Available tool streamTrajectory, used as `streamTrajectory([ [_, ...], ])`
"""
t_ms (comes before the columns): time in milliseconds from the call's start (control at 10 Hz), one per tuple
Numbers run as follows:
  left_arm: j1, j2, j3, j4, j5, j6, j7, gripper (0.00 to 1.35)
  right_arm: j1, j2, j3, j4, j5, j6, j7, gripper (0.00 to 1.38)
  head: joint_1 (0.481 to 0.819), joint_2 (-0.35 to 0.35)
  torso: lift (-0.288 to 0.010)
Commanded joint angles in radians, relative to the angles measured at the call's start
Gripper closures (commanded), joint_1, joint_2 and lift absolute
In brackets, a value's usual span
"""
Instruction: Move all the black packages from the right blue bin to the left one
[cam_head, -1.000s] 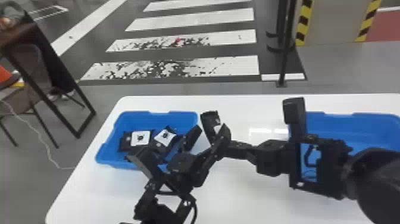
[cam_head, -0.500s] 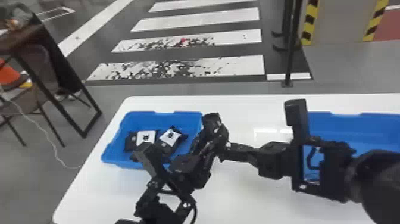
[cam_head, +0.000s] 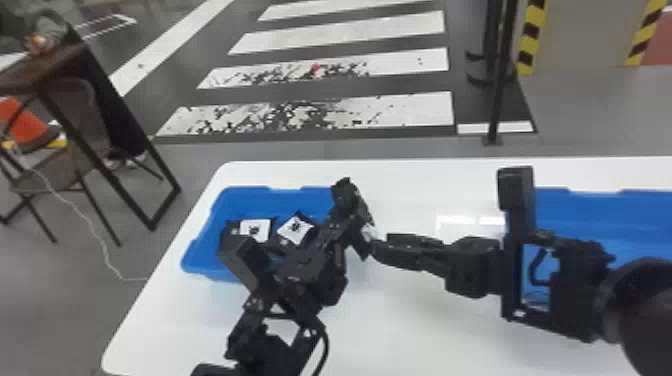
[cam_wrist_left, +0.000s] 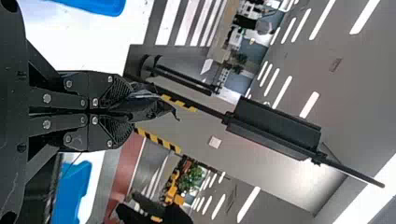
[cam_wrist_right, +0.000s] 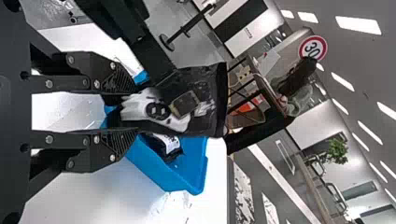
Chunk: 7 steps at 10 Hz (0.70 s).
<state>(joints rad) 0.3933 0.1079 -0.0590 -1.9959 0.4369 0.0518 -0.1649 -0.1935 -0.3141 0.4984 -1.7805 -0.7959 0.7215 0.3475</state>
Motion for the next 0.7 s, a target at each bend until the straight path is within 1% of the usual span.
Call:
streamTrajectory([
  [0,-0.052,-0.010,0.051,0.053,-0.132,-0.037,0.041,1.22,0.027,0.004,-0.040,0.010,-0.006,-0.020,0.007,0.23,0.695,0.280,-0.140],
  [100,-0.116,-0.016,0.101,0.149,-0.198,-0.062,0.050,1.22,0.054,0.007,-0.090,0.007,-0.006,-0.027,0.011,0.05,0.695,0.287,-0.140],
  [200,-0.168,-0.020,0.149,0.223,-0.307,-0.071,0.071,1.22,0.071,0.007,-0.121,-0.003,-0.008,-0.027,0.014,0.12,0.695,0.303,-0.140],
  [300,-0.202,-0.022,0.183,0.294,-0.365,-0.079,0.079,1.19,0.083,0.007,-0.147,-0.012,-0.006,-0.027,0.018,0.15,0.695,0.318,-0.140],
  [400,-0.199,-0.022,0.189,0.309,-0.299,-0.010,0.074,0.72,0.103,0.007,-0.179,-0.022,-0.002,-0.042,0.025,0.15,0.695,0.335,-0.140],
  [500,-0.190,-0.024,0.195,0.309,-0.275,-0.037,0.056,0.14,0.130,0.012,-0.217,-0.022,0.012,-0.093,0.044,0.14,0.695,0.340,-0.140],
  [600,-0.175,-0.024,0.173,0.309,-0.275,-0.157,0.048,0.00,0.166,0.021,-0.273,-0.025,0.056,-0.177,0.079,0.14,0.695,0.334,-0.140],
])
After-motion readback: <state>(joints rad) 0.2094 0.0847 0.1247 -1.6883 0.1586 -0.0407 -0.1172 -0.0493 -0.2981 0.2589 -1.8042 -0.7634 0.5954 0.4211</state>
